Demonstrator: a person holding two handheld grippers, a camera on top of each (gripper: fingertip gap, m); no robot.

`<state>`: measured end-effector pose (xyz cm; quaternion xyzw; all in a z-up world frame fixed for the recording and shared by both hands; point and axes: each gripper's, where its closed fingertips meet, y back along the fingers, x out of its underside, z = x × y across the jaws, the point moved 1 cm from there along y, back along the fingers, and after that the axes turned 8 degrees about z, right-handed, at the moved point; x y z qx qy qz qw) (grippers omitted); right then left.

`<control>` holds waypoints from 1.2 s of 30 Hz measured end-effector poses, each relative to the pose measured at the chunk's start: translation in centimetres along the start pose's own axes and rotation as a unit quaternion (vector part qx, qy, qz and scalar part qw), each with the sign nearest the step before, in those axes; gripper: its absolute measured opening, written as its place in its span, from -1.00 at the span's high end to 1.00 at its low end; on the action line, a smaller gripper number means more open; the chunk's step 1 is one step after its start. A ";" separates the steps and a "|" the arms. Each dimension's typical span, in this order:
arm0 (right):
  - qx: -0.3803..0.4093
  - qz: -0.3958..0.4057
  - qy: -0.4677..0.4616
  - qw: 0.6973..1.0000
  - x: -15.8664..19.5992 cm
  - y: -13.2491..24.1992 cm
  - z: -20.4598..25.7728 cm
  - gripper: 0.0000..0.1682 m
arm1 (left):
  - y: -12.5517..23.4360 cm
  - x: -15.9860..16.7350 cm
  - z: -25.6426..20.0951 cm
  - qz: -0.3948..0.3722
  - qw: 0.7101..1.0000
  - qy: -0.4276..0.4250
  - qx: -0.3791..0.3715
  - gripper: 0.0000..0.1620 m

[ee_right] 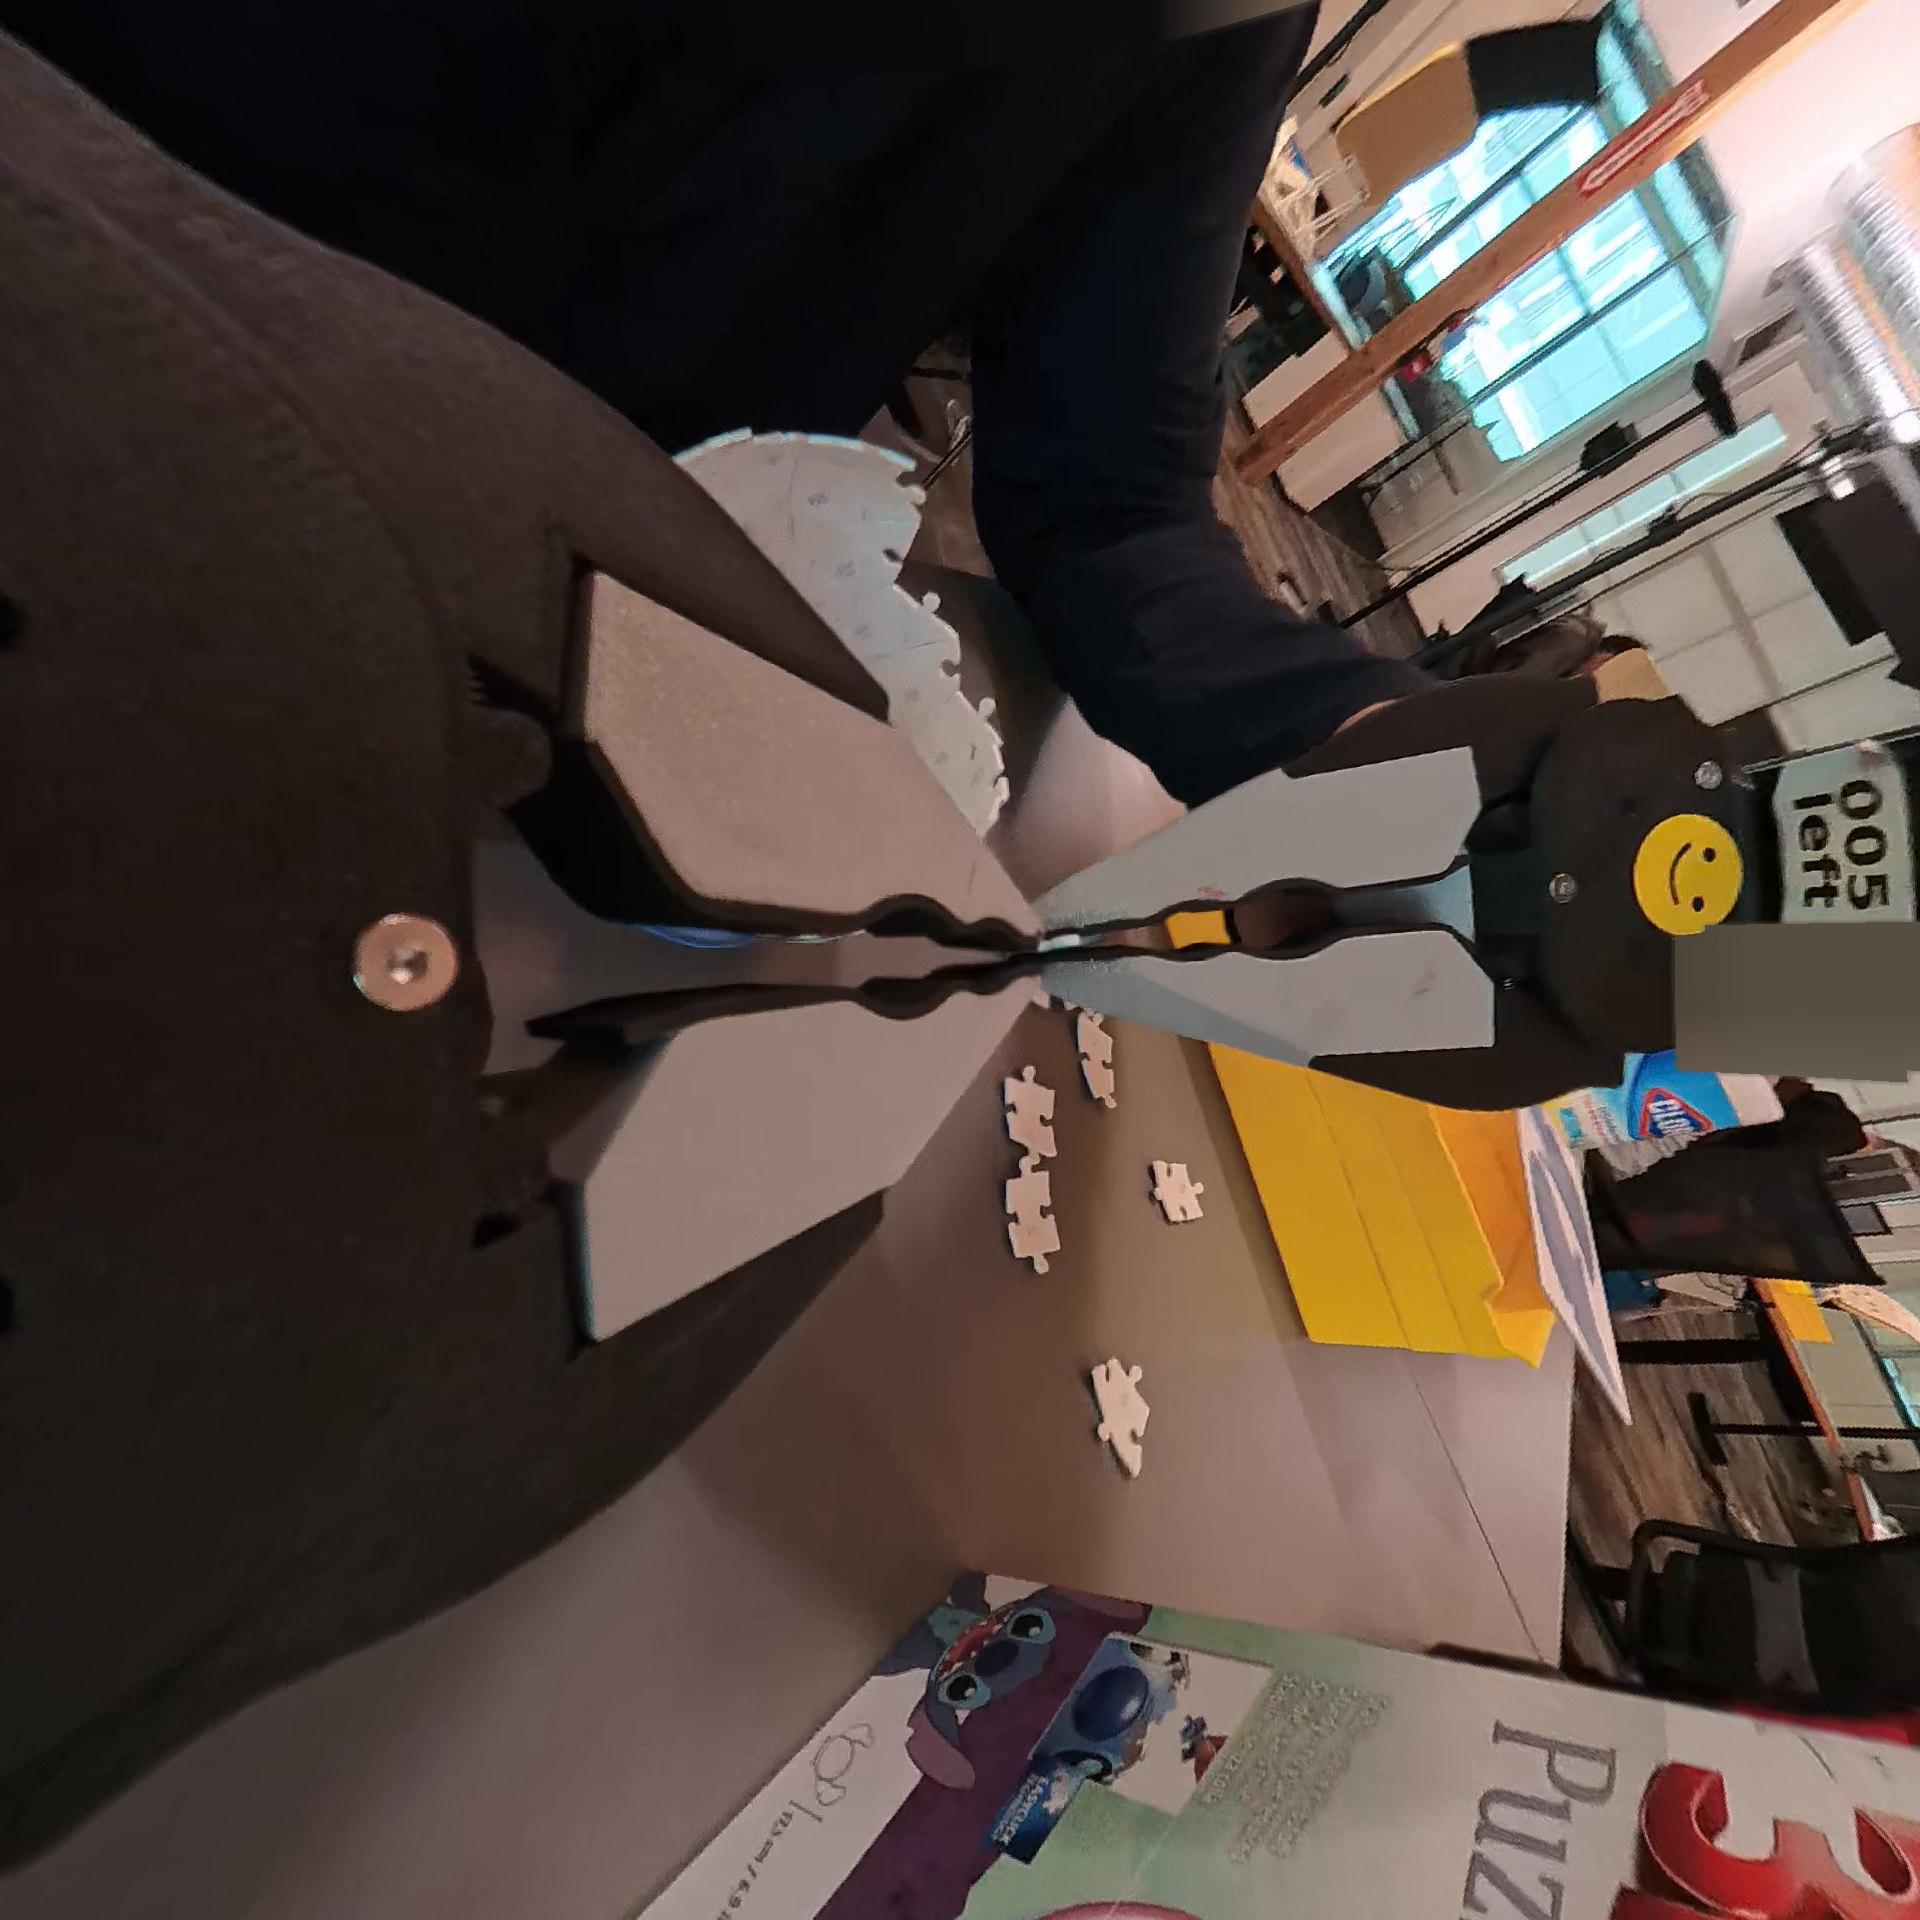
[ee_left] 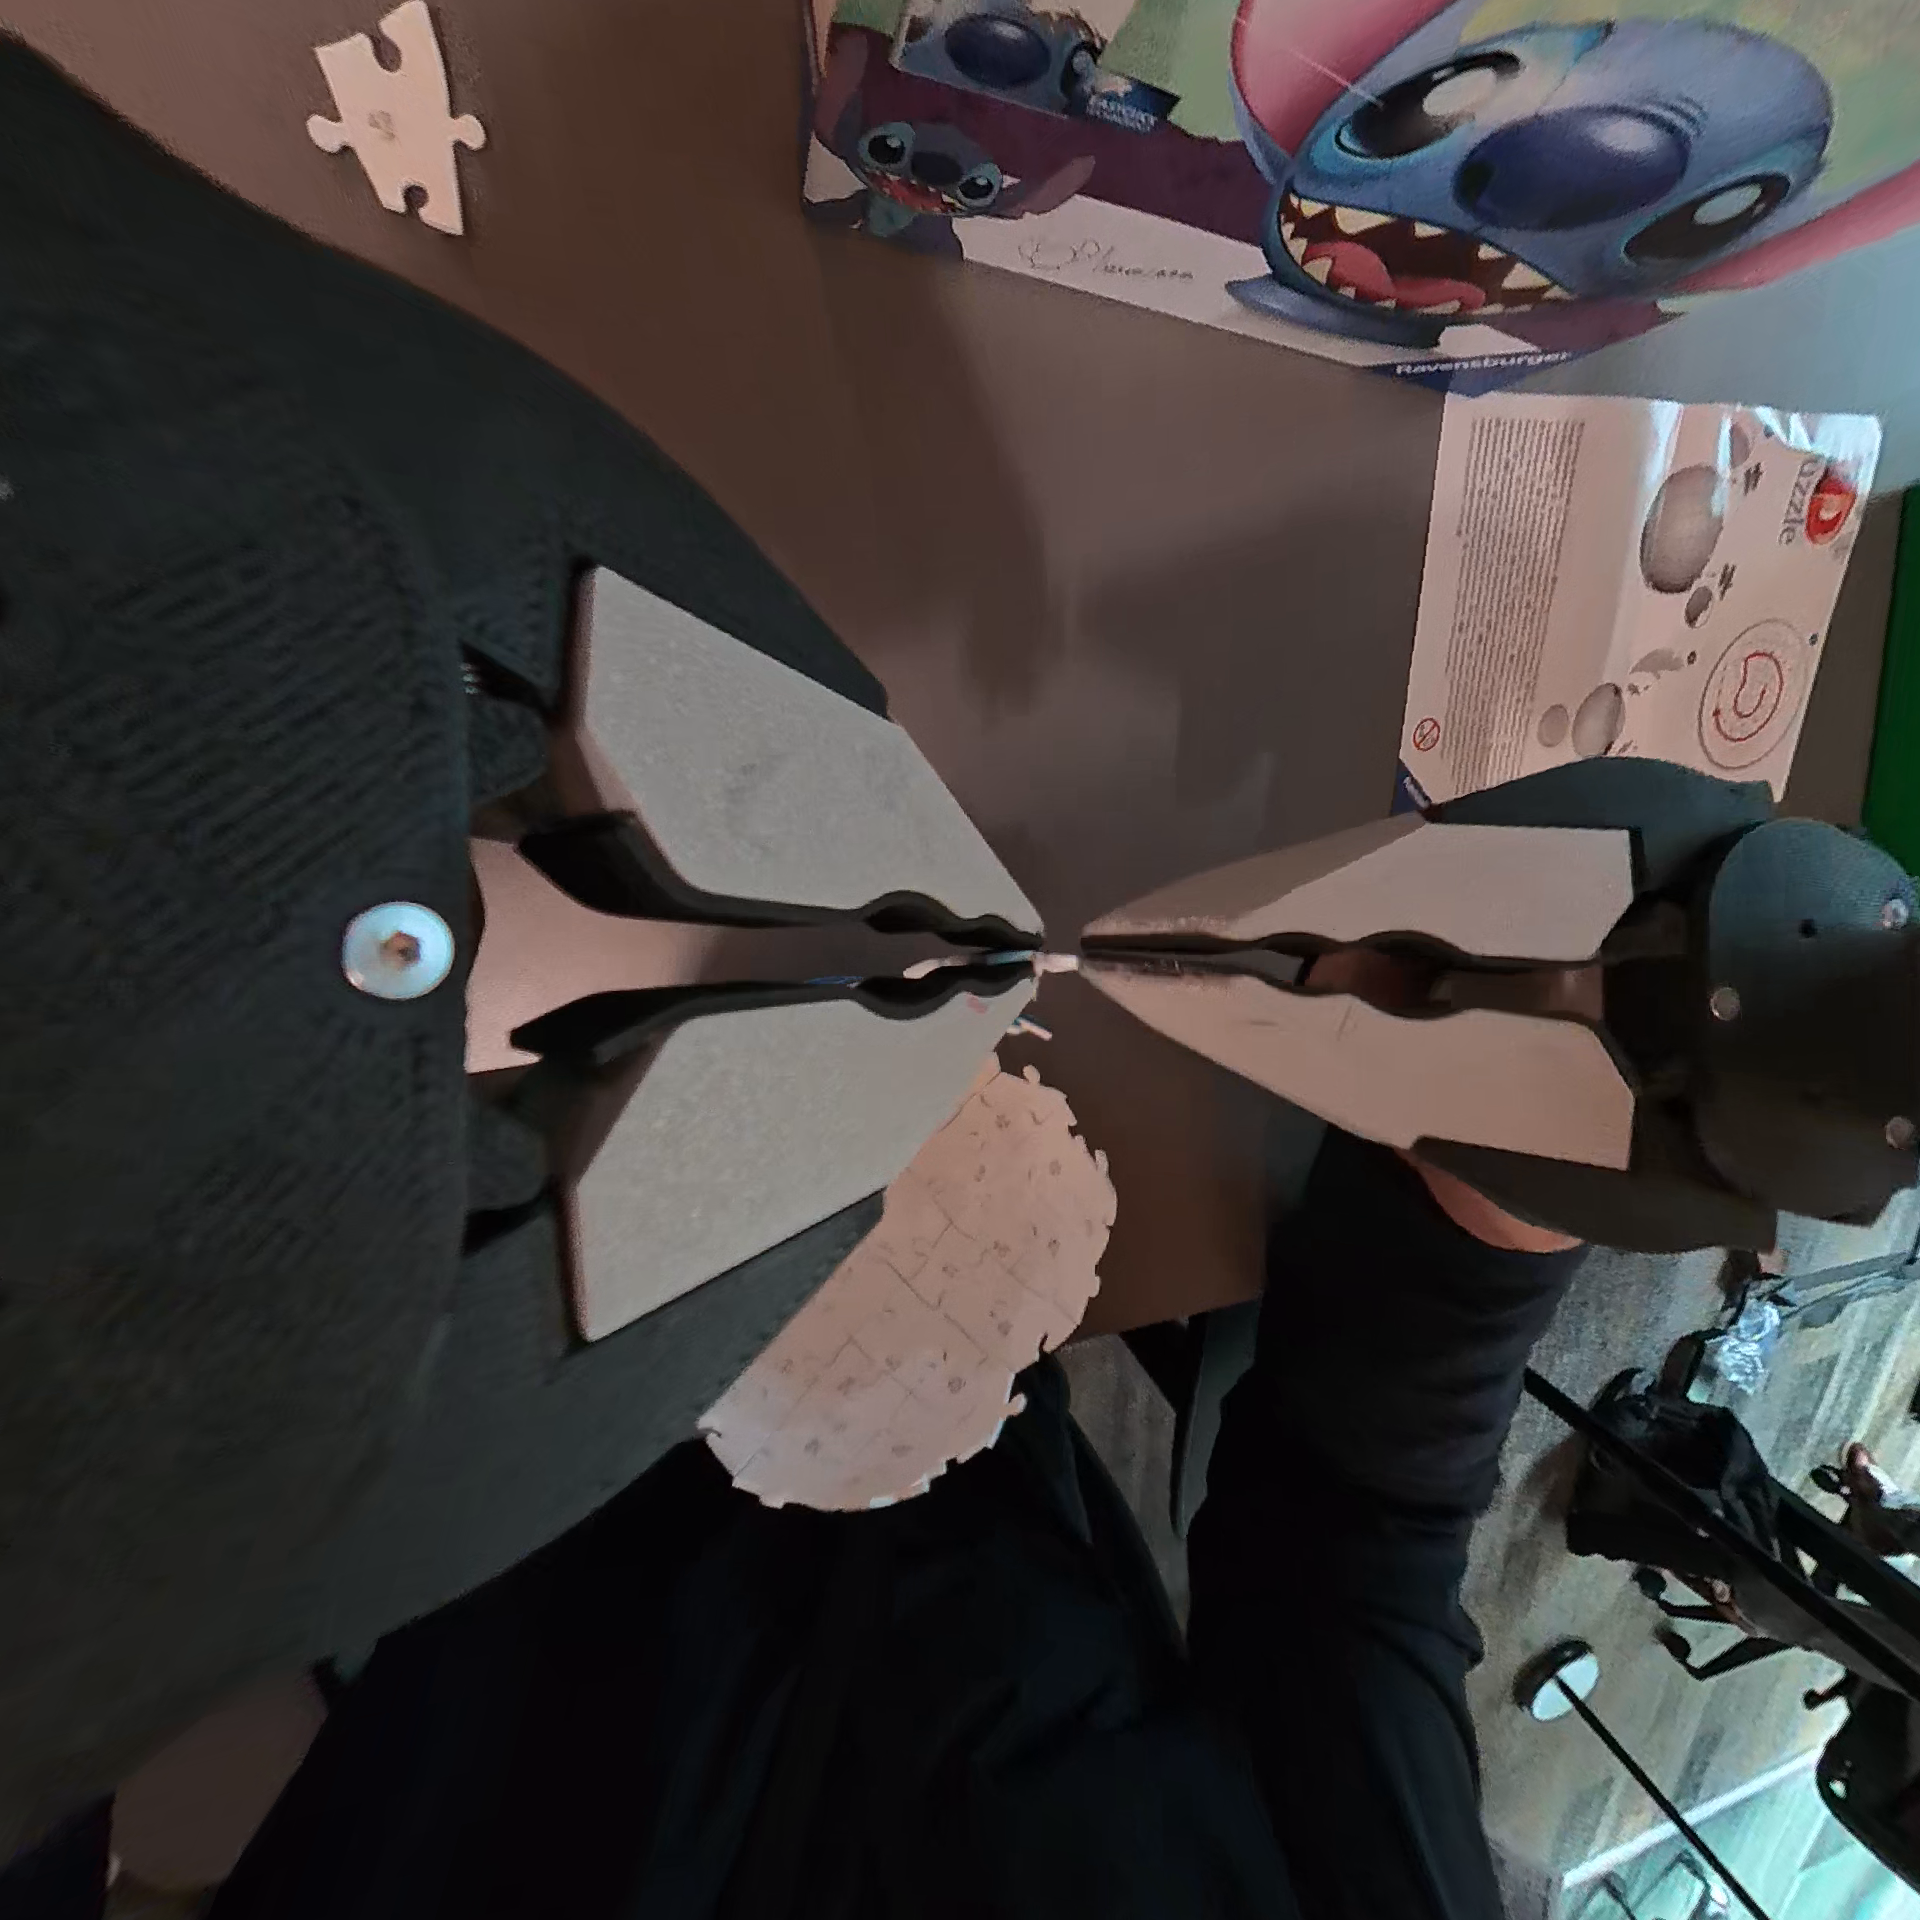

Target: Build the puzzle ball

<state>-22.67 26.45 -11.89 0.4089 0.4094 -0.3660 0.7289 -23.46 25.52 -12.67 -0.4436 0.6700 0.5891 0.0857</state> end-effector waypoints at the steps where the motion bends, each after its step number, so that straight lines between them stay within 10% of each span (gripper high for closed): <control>1: 0.008 0.010 0.007 1.000 0.2 -0.2 0.0 1.00 | -0.2 0.1 -0.1 0.006 1.000 -0.005 -0.002 1.00; 36: 0.048 0.019 -0.023 0.998 -0.1 -0.3 2.2 1.00 | -0.4 0.0 -2.0 0.023 0.999 -0.042 0.007 1.00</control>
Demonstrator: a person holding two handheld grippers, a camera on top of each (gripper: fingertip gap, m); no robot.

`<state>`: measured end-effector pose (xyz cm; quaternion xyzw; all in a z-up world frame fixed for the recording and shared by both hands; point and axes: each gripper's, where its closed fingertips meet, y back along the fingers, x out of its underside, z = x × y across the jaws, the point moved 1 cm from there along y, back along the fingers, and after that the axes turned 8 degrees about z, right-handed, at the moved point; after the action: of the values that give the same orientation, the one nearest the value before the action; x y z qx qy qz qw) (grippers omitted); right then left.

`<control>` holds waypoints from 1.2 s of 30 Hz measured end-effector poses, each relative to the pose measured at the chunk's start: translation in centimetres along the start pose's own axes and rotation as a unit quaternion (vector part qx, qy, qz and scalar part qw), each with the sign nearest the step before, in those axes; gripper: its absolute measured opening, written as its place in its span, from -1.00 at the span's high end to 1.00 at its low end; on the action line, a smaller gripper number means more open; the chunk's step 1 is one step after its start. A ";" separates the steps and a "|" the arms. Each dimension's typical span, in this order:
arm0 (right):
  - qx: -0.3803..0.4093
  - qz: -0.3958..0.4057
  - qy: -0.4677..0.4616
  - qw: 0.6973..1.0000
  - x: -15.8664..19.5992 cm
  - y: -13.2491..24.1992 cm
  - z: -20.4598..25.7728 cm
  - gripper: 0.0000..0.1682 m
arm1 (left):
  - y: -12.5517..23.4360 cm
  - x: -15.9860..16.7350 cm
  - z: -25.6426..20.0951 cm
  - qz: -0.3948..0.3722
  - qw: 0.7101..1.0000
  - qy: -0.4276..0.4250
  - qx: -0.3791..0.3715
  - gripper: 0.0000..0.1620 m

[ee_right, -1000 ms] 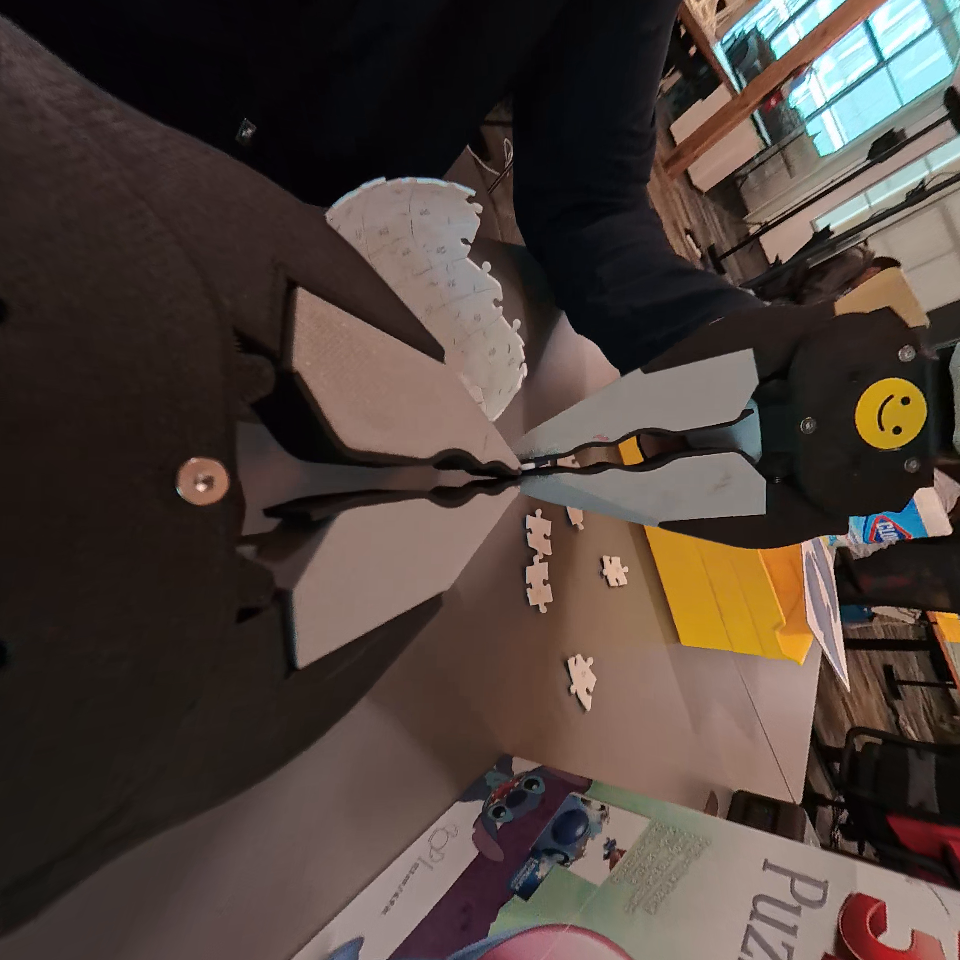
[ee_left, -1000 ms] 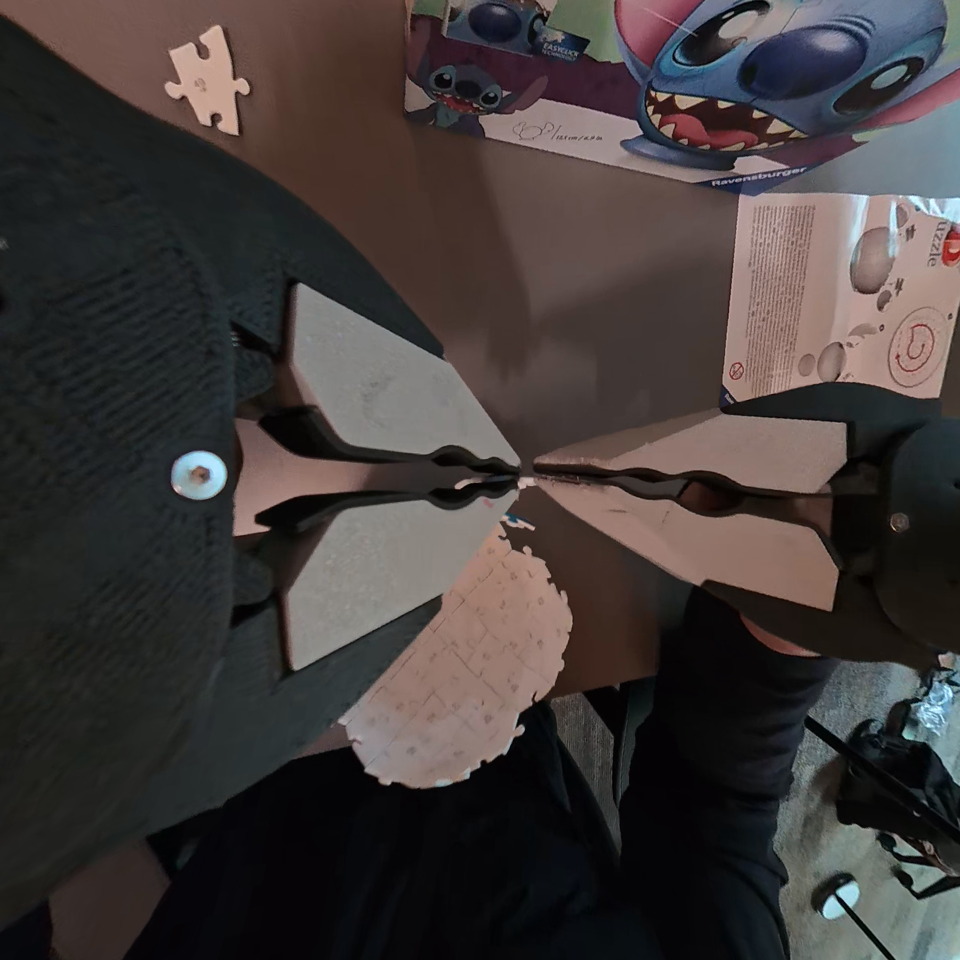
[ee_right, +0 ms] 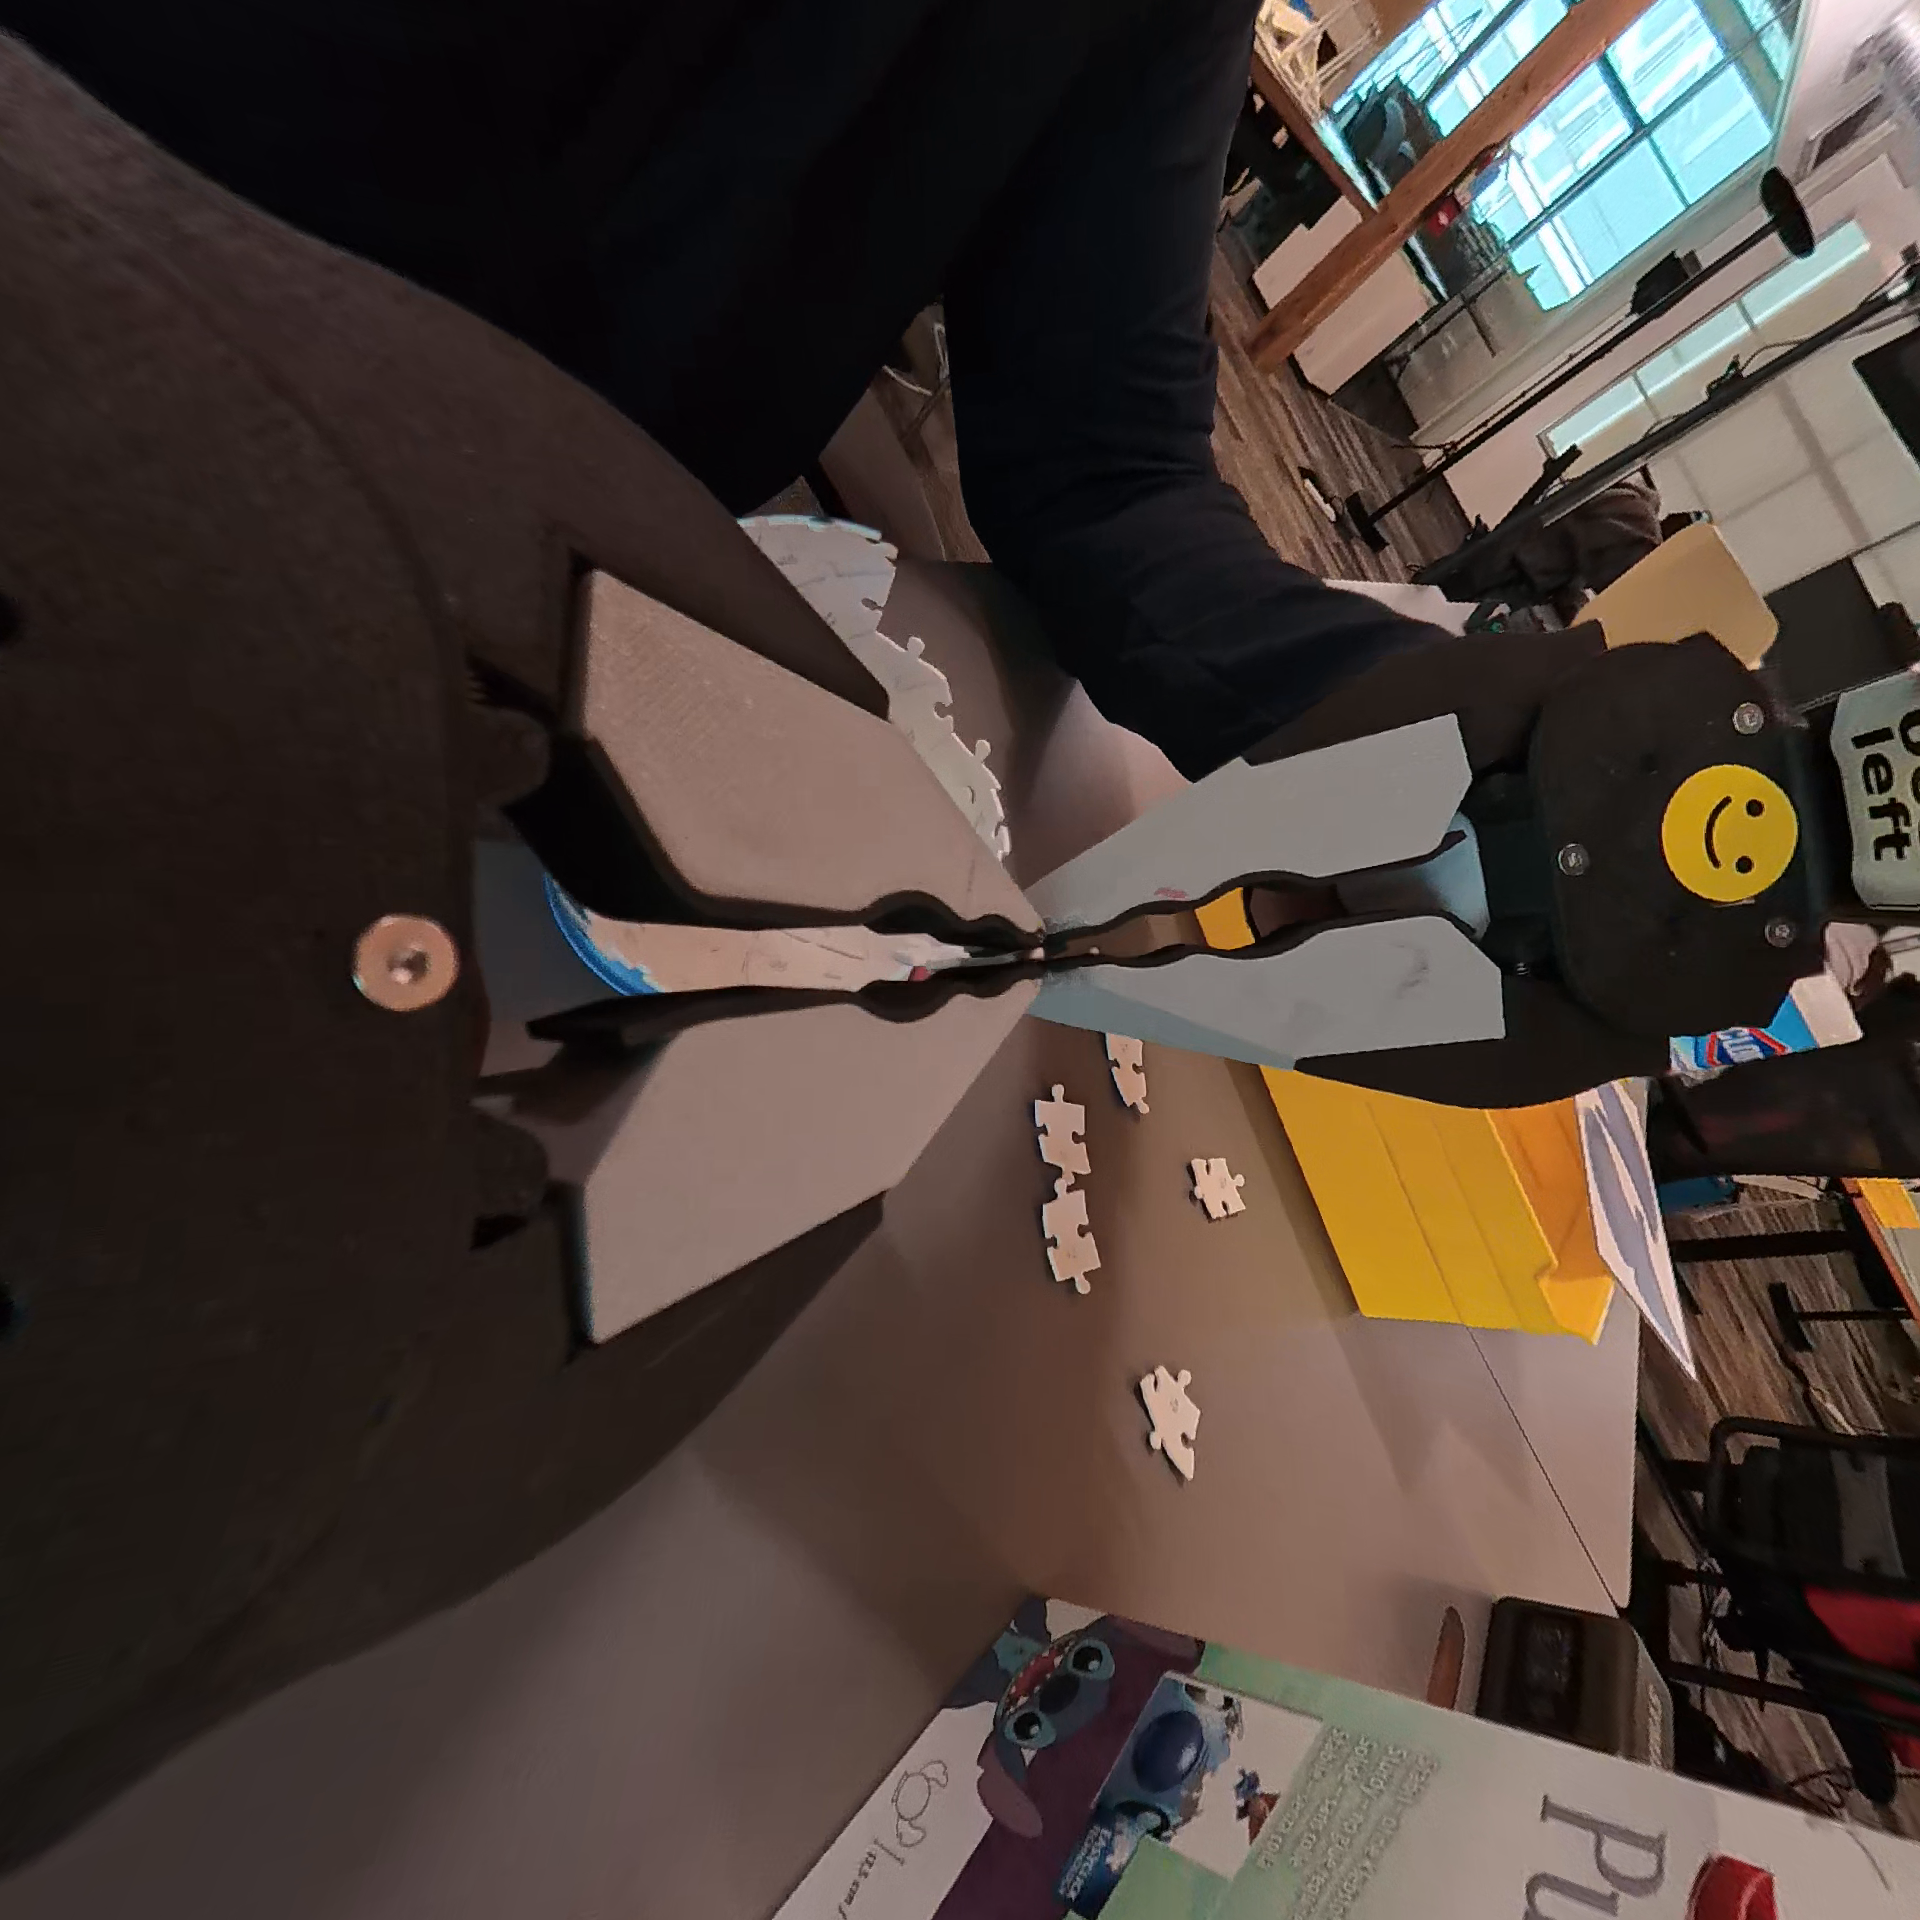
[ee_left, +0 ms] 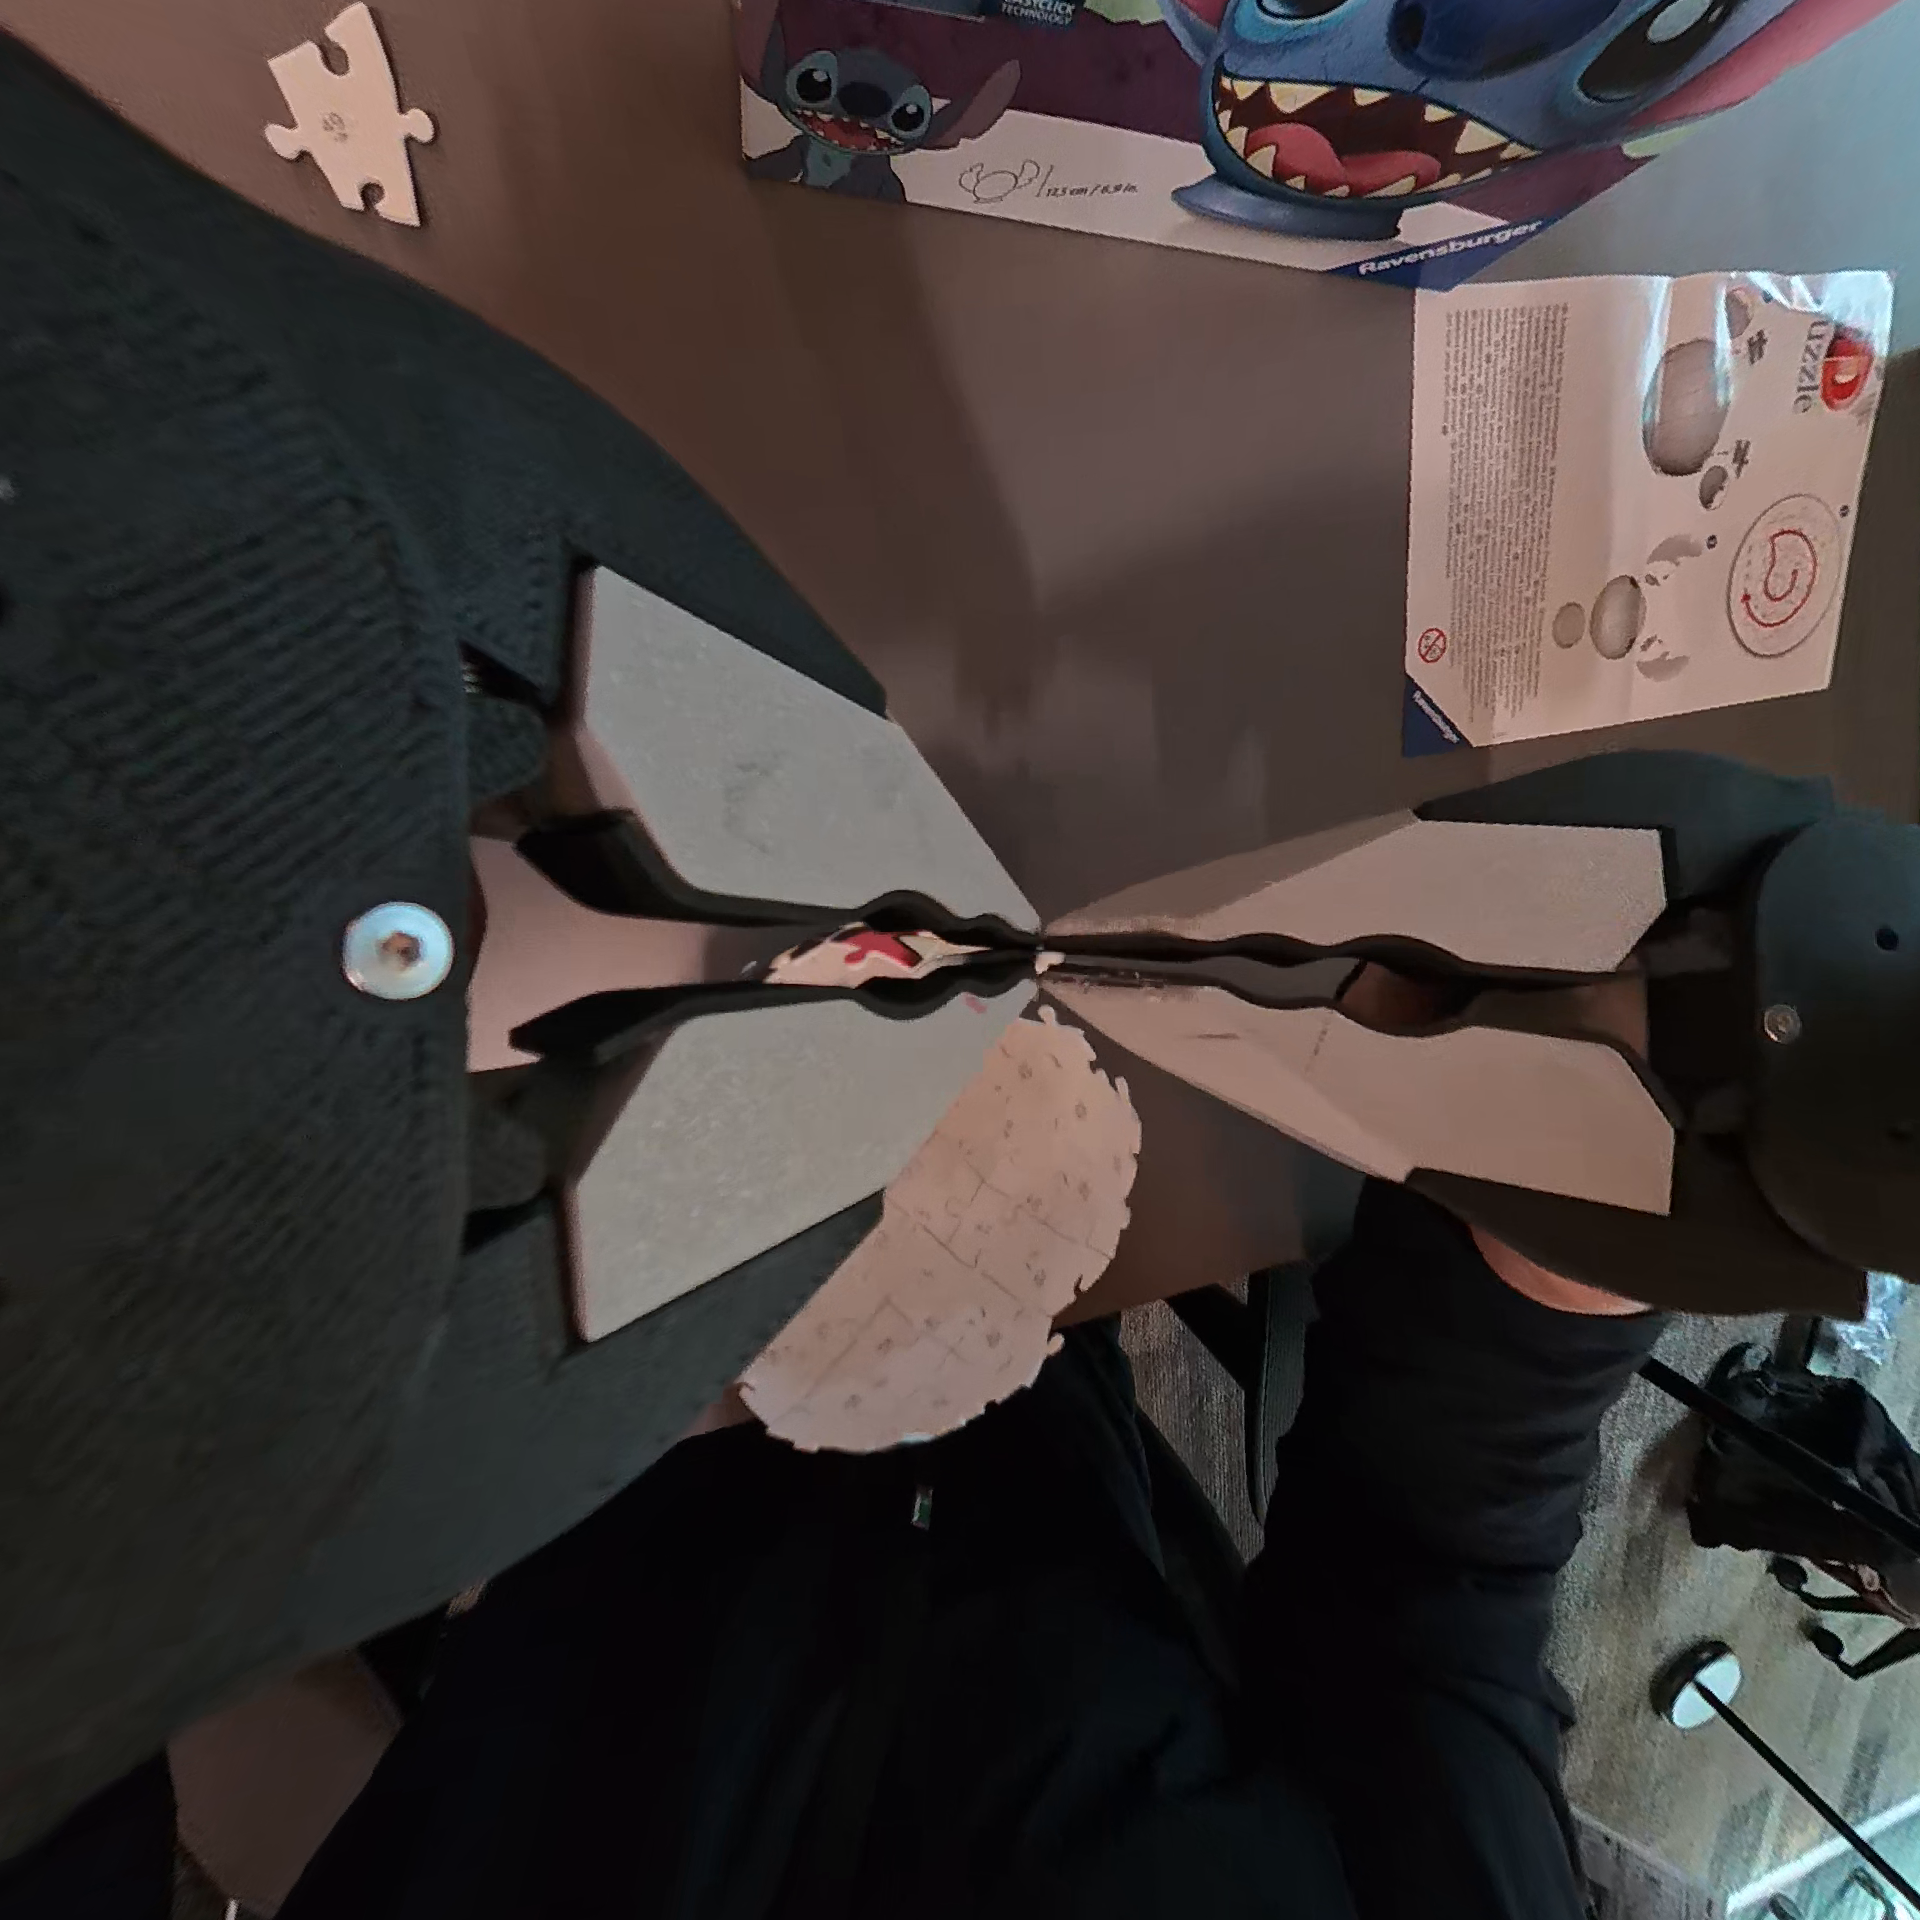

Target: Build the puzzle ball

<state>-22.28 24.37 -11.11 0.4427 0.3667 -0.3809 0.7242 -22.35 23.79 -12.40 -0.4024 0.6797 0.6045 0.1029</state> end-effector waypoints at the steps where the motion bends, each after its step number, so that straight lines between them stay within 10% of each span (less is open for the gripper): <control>1: 0.005 -0.004 0.000 1.000 -0.1 0.1 0.0 1.00 | 0.1 -0.1 -0.1 -0.005 1.000 0.002 0.002 1.00; 21: 0.061 -0.064 -0.028 0.996 0.1 2.2 0.6 1.00 | -0.3 -0.5 -0.6 -0.013 1.000 0.008 0.028 0.99; 36: 0.108 0.067 0.008 0.992 2.4 1.8 1.0 0.90 | -1.7 0.3 -1.3 0.033 0.999 -0.010 0.018 1.00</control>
<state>-19.44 23.50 -12.20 0.5448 0.2985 -0.3653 0.6933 -20.94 22.56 -13.44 -0.3717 0.7025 0.5992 0.0966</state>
